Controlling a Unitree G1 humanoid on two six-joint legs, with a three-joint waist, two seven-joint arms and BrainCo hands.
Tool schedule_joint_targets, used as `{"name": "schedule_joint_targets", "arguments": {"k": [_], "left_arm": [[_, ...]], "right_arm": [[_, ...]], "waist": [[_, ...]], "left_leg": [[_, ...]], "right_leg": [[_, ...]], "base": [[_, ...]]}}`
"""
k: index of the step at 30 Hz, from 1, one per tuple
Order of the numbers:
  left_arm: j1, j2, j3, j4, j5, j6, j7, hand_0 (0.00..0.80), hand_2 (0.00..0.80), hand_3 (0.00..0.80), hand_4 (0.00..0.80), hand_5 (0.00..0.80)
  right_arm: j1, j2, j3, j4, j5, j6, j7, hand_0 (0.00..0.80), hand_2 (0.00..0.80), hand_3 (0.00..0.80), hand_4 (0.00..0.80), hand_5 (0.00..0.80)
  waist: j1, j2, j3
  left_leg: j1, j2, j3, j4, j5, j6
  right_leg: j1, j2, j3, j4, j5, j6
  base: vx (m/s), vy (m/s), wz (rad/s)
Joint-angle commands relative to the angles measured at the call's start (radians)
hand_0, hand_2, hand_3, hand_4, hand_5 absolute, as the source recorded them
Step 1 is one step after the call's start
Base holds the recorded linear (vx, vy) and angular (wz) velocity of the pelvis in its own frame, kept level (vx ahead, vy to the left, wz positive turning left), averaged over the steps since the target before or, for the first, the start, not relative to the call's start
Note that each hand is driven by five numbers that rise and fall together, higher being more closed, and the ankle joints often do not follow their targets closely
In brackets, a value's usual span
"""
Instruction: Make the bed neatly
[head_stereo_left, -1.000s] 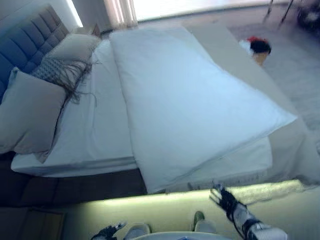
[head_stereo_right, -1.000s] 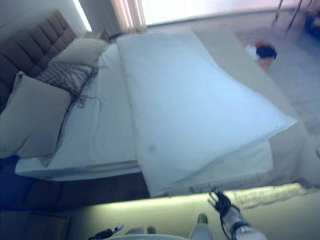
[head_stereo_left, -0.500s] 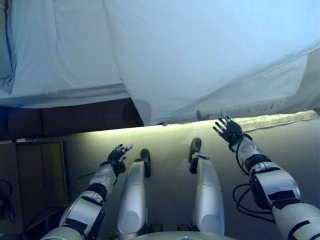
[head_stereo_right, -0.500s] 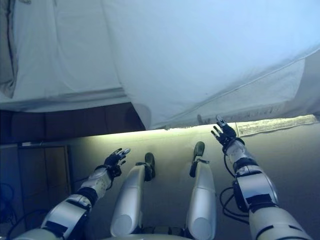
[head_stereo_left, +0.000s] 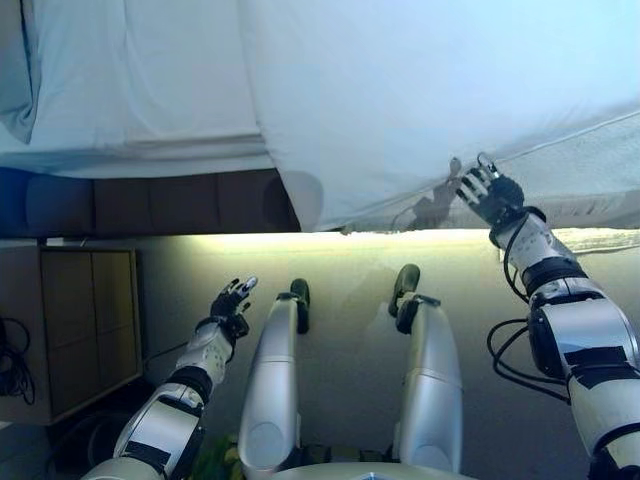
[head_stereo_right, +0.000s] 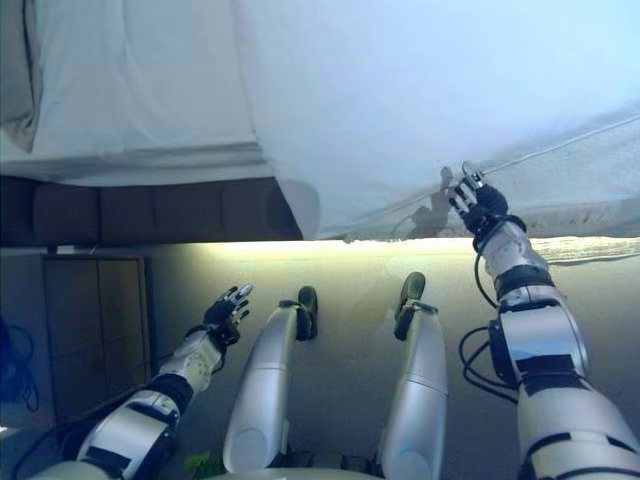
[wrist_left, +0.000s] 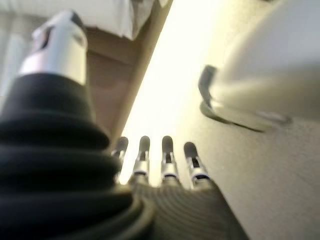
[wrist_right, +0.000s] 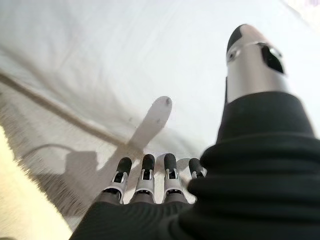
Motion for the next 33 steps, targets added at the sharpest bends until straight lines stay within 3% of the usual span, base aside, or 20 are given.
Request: {"name": "schedule_joint_targets", "arguments": {"k": [1,10,16,18,23,33], "left_arm": [[0.093,0.023,0.016,-0.027,-0.026,-0.047,-0.01,0.0,0.0,0.0,0.0,0.0],[0.147,0.042,0.033,-0.114,-0.045,-0.073,-0.02,0.0,0.0,0.0,0.0,0.0],[0.177,0.056,0.023,-0.153,-0.036,-0.085,-0.038,0.0,0.0,0.0,0.0,0.0],[0.185,0.062,0.018,-0.167,-0.031,-0.084,-0.04,0.0,0.0,0.0,0.0,0.0],[0.185,0.069,0.008,-0.189,-0.02,-0.092,-0.053,0.0,0.0,0.0,0.0,0.0],[0.178,0.079,-0.038,-0.246,0.024,-0.114,-0.087,0.0,0.0,0.0,0.0,0.0]], "right_arm": [[0.002,-0.055,0.035,-0.081,-0.028,-0.007,0.003,0.0,0.0,0.0,0.0,0.0],[-0.117,-0.095,0.085,-0.117,-0.075,0.033,-0.049,0.0,0.0,0.0,0.0,0.0],[-0.174,-0.12,0.11,-0.127,-0.076,0.02,-0.026,0.0,0.0,0.0,0.0,0.0],[-0.185,-0.12,0.118,-0.138,-0.078,0.007,-0.001,0.8,0.8,0.8,0.8,0.8],[-0.189,-0.109,0.127,-0.159,-0.058,0.004,0.063,0.8,0.8,0.8,0.8,0.8],[-0.189,-0.105,0.122,-0.153,-0.07,0.014,0.065,0.8,0.8,0.8,0.8,0.8]], "waist": [[0.019,0.015,-0.074],[0.047,0.009,-0.073],[0.059,0.011,-0.069],[0.06,0.012,-0.067],[0.06,0.015,-0.067],[0.058,0.012,-0.068]], "left_leg": [[-0.056,-0.01,-0.021,0.027,0.002,0.048],[-0.105,-0.003,-0.039,0.049,0.024,0.056],[-0.119,-0.005,-0.047,0.048,0.033,0.055],[-0.12,-0.002,-0.048,0.051,0.036,0.054],[-0.113,0.004,-0.045,0.071,0.036,0.055],[-0.05,0.015,-0.035,0.05,0.04,0.056]], "right_leg": [[0.025,0.0,0.042,0.033,-0.062,0.023],[-0.011,0.009,0.033,0.084,-0.076,0.0],[-0.024,0.007,0.027,0.092,-0.077,-0.005],[-0.023,0.006,0.026,0.095,-0.076,-0.006],[-0.014,0.001,0.024,0.108,-0.074,-0.006],[0.046,-0.001,0.015,0.081,-0.067,-0.005]], "base": [[0.068,-0.011,0.02],[0.062,-0.018,-0.01],[0.012,-0.007,0.04],[0.0,0.0,0.0],[0.002,0.007,0.0],[-0.006,0.02,-0.02]]}}
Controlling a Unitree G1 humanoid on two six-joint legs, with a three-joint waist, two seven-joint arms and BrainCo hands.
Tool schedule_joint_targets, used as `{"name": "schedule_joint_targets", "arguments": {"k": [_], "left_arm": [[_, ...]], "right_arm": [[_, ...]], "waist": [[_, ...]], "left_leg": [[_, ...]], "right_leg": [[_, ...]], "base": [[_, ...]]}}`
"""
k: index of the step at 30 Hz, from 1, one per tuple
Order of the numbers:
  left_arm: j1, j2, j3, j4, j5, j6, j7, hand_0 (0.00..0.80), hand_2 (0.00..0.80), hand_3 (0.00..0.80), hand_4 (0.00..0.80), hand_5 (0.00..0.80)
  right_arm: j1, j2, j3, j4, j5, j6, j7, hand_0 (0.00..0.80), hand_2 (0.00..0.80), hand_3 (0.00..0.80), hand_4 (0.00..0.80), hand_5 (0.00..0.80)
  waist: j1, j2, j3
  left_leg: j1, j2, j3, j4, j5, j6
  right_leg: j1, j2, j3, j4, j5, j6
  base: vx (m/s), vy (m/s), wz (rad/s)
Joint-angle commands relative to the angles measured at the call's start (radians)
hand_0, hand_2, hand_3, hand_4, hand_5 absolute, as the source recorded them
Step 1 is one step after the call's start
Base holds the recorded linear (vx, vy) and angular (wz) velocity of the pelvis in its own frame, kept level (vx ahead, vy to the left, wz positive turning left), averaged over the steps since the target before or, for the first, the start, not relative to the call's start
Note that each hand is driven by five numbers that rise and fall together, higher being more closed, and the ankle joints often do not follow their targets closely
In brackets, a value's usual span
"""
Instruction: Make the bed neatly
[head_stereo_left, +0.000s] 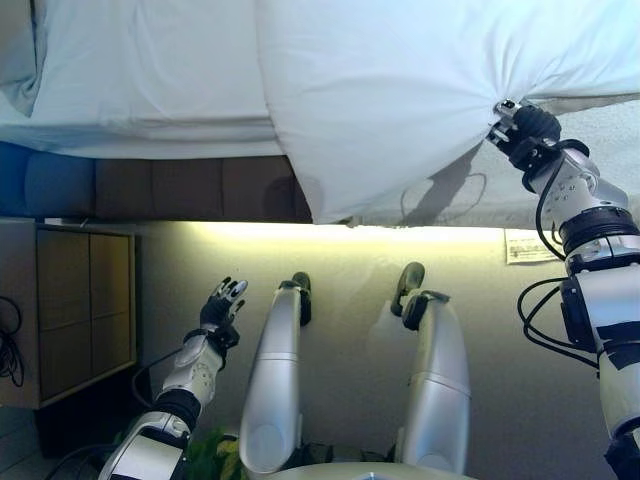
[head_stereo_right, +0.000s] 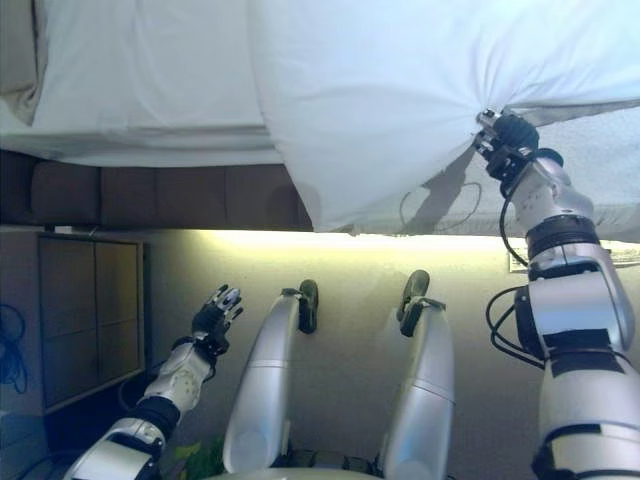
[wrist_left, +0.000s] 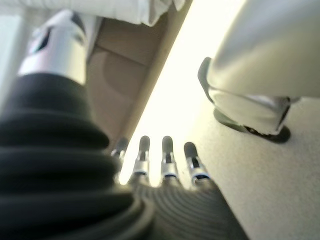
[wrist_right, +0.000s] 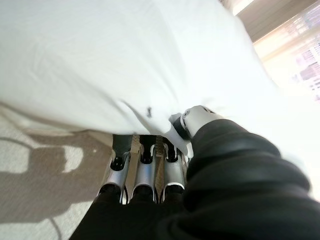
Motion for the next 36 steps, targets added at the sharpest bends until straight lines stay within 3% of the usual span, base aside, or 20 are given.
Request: {"name": "schedule_joint_targets", "arguments": {"k": [1,11,18,24,29,36], "left_arm": [[0.036,0.052,-0.068,-0.045,0.037,-0.054,-0.022,0.0,0.0,0.0,0.0,0.0],[-0.149,0.113,-0.135,-0.215,0.016,0.042,0.055,0.0,0.0,0.0,0.0,0.0],[-0.274,0.037,-0.165,-0.177,-0.044,0.146,0.154,0.0,0.0,0.0,0.0,0.0],[-0.295,-0.089,-0.164,-0.104,-0.224,0.167,0.156,0.0,0.0,0.0,0.0,0.0],[-0.323,-0.136,-0.159,-0.056,-0.348,0.177,0.165,0.0,0.0,0.0,0.0,0.0],[-0.337,-0.212,-0.065,0.034,-0.87,0.205,0.195,0.0,0.0,0.0,0.0,0.0]], "right_arm": [[-0.029,0.008,0.029,-0.076,0.009,-0.045,0.067,0.8,0.8,0.8,0.8,0.8],[0.014,0.095,0.041,-0.069,0.035,-0.04,0.11,0.8,0.8,0.8,0.8,0.8],[0.007,0.199,0.057,-0.07,0.066,-0.019,0.12,0.8,0.8,0.8,0.8,0.8],[-0.003,0.282,0.098,-0.117,0.083,-0.003,0.112,0.8,0.8,0.8,0.8,0.8],[-0.029,0.331,0.117,-0.123,0.087,-0.012,0.095,0.8,0.8,0.8,0.8,0.8],[-0.079,0.37,0.139,-0.141,0.117,-0.067,0.031,0.8,0.8,0.8,0.8,0.8]], "waist": [[0.002,0.004,-0.068],[-0.006,-0.039,-0.099],[-0.012,-0.072,-0.133],[-0.009,-0.094,-0.148],[0.0,-0.108,-0.141],[0.014,-0.132,-0.099]], "left_leg": [[0.014,0.019,-0.006,-0.056,0.066,0.044],[0.226,0.022,0.029,-0.243,0.13,0.019],[0.395,0.031,0.048,-0.428,0.163,0.0],[0.482,0.037,0.045,-0.509,0.183,-0.013],[0.489,0.048,0.036,-0.481,0.169,-0.017],[0.424,0.041,0.006,-0.436,0.158,-0.011]], "right_leg": [[0.095,-0.001,0.012,0.0,-0.05,0.005],[0.314,0.009,-0.035,-0.183,-0.018,0.033],[0.484,0.021,-0.063,-0.354,0.005,0.054],[0.579,0.025,-0.089,-0.435,0.016,0.059],[0.598,0.026,-0.105,-0.406,-0.005,0.047],[0.529,0.023,-0.112,-0.322,-0.033,0.038]], "base": [[0.01,0.022,-0.12],[0.042,-0.001,-0.04],[0.065,-0.006,-0.05],[0.017,-0.008,0.05],[0.036,-0.028,0.05],[-0.069,-0.046,0.1]]}}
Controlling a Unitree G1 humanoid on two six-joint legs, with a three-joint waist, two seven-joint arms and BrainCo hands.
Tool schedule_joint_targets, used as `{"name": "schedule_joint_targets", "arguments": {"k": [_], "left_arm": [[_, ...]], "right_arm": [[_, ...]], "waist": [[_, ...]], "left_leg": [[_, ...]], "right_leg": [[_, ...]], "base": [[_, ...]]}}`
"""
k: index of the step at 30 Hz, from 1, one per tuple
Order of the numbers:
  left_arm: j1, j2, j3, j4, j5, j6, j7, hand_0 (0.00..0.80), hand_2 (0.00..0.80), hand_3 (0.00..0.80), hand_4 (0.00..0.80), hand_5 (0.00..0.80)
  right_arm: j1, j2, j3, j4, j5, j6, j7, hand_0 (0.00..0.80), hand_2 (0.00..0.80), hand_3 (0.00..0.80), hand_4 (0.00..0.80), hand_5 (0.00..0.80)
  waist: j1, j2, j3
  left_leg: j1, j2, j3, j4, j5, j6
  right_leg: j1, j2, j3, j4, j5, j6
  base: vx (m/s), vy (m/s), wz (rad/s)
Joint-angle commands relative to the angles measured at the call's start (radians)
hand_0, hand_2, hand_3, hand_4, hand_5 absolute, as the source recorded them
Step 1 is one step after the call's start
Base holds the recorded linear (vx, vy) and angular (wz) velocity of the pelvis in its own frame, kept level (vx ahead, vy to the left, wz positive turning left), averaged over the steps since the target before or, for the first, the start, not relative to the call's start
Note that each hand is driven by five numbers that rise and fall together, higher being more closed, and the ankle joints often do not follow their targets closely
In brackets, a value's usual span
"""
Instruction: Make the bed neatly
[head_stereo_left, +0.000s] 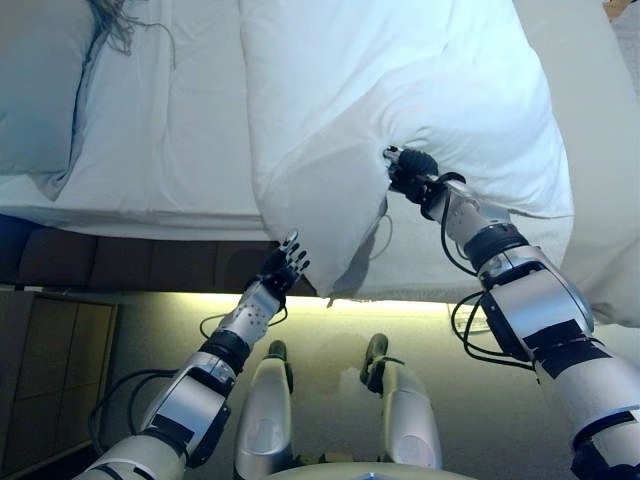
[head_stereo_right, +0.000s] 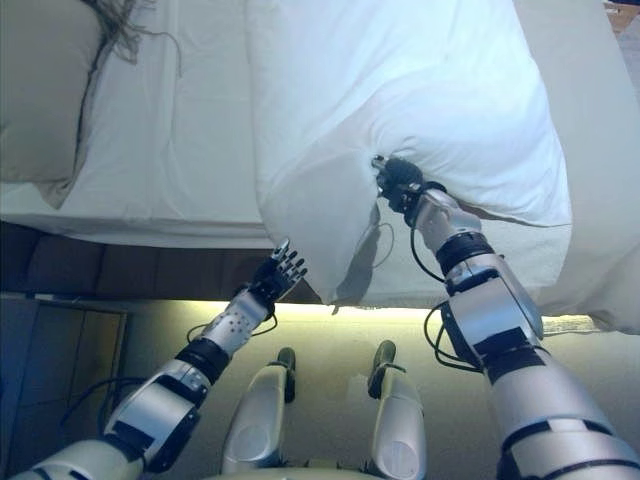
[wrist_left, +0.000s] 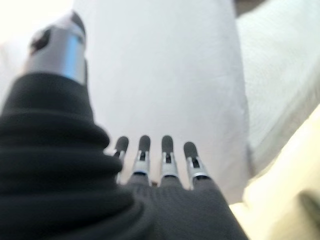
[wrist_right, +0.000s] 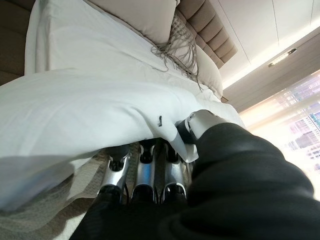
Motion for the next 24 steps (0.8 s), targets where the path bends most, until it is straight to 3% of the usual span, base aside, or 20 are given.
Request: {"name": "schedule_joint_targets", "arguments": {"k": [1,4,9,19,24], "left_arm": [[-0.027,-0.048,0.049,0.016,-0.266,0.021,0.005,0.0,0.0,0.0,0.0,0.0],[-0.024,-0.088,0.096,0.061,-0.424,0.06,0.021,0.0,0.0,0.0,0.0,0.0],[-0.015,-0.149,0.148,0.086,-0.424,0.088,0.019,0.0,0.0,0.0,0.0,0.0],[-0.054,-0.212,0.033,0.067,-0.424,0.149,0.0,0.0,0.0,0.0,0.0,0.0],[-0.112,-0.238,0.011,0.054,-0.424,0.138,-0.026,0.0,0.0,0.0,0.0,0.0]], "right_arm": [[-0.109,0.055,0.005,-0.135,0.07,-0.084,0.013,0.8,0.8,0.8,0.8,0.8],[-0.126,0.072,0.007,-0.131,0.09,-0.096,0.014,0.8,0.8,0.8,0.8,0.8],[-0.134,0.083,0.022,-0.164,0.101,-0.103,0.021,0.8,0.8,0.8,0.8,0.8],[-0.132,0.126,0.032,-0.225,0.142,-0.109,0.044,0.8,0.8,0.8,0.8,0.8],[-0.114,0.172,0.046,-0.288,0.161,-0.098,0.051,0.8,0.8,0.8,0.8,0.8]], "waist": [[0.036,-0.038,0.004],[0.039,-0.051,0.014],[0.036,-0.065,0.026],[0.015,-0.085,0.055],[-0.009,-0.095,0.069]], "left_leg": [[-0.073,0.024,-0.015,-0.003,0.073,0.027],[-0.087,0.025,-0.02,-0.007,0.079,0.024],[-0.096,0.032,-0.021,-0.016,0.087,0.021],[-0.113,0.045,-0.005,-0.019,0.092,0.017],[-0.131,0.054,0.007,0.008,0.082,0.016]], "right_leg": [[0.027,-0.014,-0.005,0.03,-0.058,0.021],[0.014,-0.009,-0.005,0.033,-0.06,0.022],[0.004,-0.003,-0.006,0.027,-0.055,0.026],[-0.011,0.006,0.001,0.002,-0.027,0.04],[-0.026,0.016,0.017,0.008,-0.023,0.04]], "base": [[-0.054,-0.056,0.12],[-0.03,-0.054,0.11],[-0.013,-0.023,0.01],[-0.001,-0.005,0.01],[-0.002,-0.004,-0.05]]}}
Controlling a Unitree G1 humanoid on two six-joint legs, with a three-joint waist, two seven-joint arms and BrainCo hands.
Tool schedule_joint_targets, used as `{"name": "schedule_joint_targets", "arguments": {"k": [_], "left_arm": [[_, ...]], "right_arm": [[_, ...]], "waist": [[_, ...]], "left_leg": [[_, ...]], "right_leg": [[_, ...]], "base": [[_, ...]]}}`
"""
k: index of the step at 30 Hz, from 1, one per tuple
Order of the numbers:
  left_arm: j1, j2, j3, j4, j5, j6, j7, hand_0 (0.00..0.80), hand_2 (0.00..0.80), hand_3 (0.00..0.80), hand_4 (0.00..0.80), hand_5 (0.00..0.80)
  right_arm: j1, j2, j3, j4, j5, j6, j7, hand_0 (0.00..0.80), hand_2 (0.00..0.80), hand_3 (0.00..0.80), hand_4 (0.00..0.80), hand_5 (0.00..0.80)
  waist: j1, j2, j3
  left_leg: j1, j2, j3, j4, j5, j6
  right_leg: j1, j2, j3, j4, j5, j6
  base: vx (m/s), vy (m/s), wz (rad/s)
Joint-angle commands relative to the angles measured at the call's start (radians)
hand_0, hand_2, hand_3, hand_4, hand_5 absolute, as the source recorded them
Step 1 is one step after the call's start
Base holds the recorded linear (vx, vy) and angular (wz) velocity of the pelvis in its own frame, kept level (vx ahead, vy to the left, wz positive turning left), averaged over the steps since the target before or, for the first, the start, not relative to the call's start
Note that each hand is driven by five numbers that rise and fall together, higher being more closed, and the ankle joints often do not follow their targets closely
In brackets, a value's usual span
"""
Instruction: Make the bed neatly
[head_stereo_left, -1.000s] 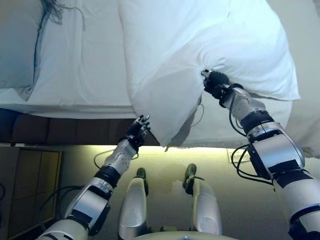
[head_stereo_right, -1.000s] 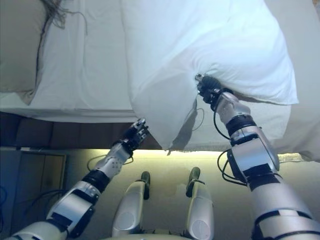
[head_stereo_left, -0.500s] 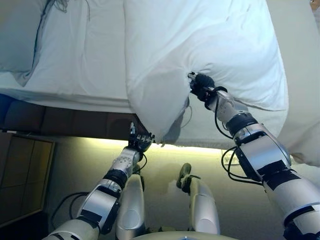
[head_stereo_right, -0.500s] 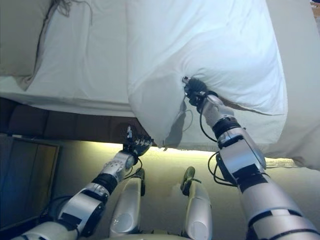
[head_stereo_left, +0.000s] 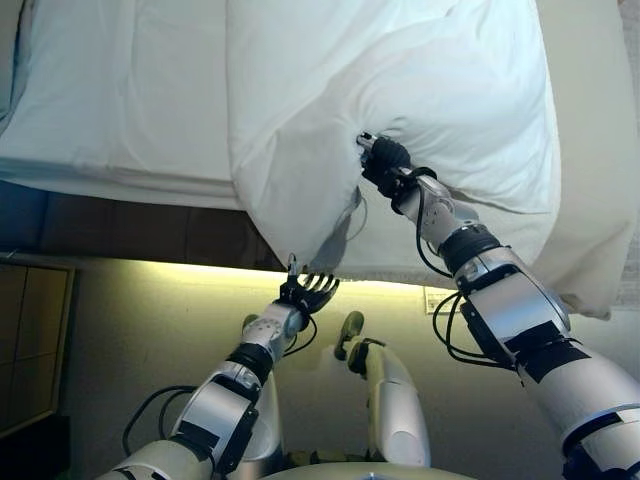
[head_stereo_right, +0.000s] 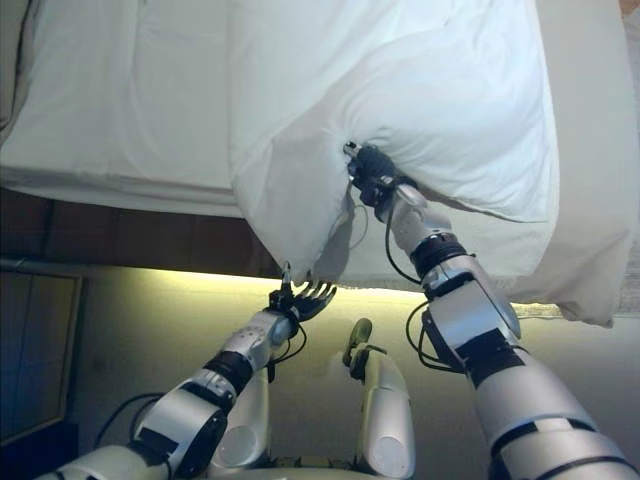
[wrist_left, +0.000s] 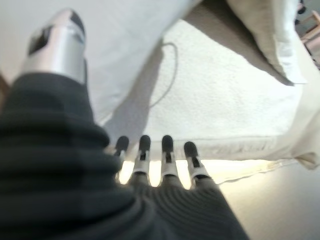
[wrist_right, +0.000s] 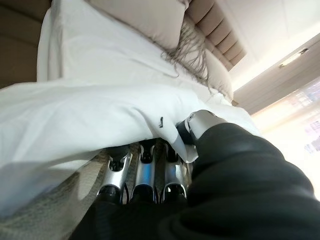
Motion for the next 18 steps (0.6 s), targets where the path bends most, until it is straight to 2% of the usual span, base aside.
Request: {"name": "schedule_joint_targets", "arguments": {"k": [1,6,11,18], "left_arm": [[-0.107,-0.095,-0.059,-0.045,-0.025,0.017,-0.048,0.0,0.0,0.0,0.0,0.0],[-0.143,-0.111,-0.058,-0.073,-0.025,-0.01,-0.132,0.0,0.0,0.0,0.0,0.0],[-0.172,-0.111,-0.034,-0.105,-0.025,-0.081,-0.226,0.0,0.0,0.0,0.0,0.0],[-0.246,-0.098,0.067,-0.161,-0.025,-0.204,-0.322,0.0,0.0,0.0,0.0,0.0]], "right_arm": [[-0.11,0.075,0.03,-0.179,0.048,-0.023,0.085,0.8,0.8,0.8,0.8,0.8],[-0.075,0.097,0.06,-0.285,0.065,-0.012,0.066,0.8,0.8,0.8,0.8,0.8],[-0.019,0.116,0.065,-0.389,0.086,-0.014,0.049,0.8,0.8,0.8,0.8,0.8],[0.069,0.134,0.056,-0.543,0.1,0.015,0.032,0.8,0.8,0.8,0.8,0.8]], "waist": [[0.002,-0.001,0.002],[-0.022,-0.011,0.011],[-0.044,-0.025,0.02],[-0.072,-0.042,0.028]], "left_leg": [[-0.055,0.02,0.033,0.009,0.065,0.041],[-0.056,0.025,0.048,0.015,0.06,0.038],[-0.067,0.028,0.059,0.033,0.052,0.037],[-0.101,0.038,0.074,0.082,0.031,0.038]], "right_leg": [[0.045,-0.014,0.047,-0.012,-0.019,0.068],[0.04,-0.008,0.058,-0.016,-0.016,0.07],[0.027,-0.001,0.07,-0.003,-0.023,0.068],[-0.007,0.008,0.082,0.038,-0.04,0.058]], "base": [[0.0,0.01,-0.06],[0.009,0.011,-0.13],[0.015,0.021,-0.12],[0.008,0.035,-0.08]]}}
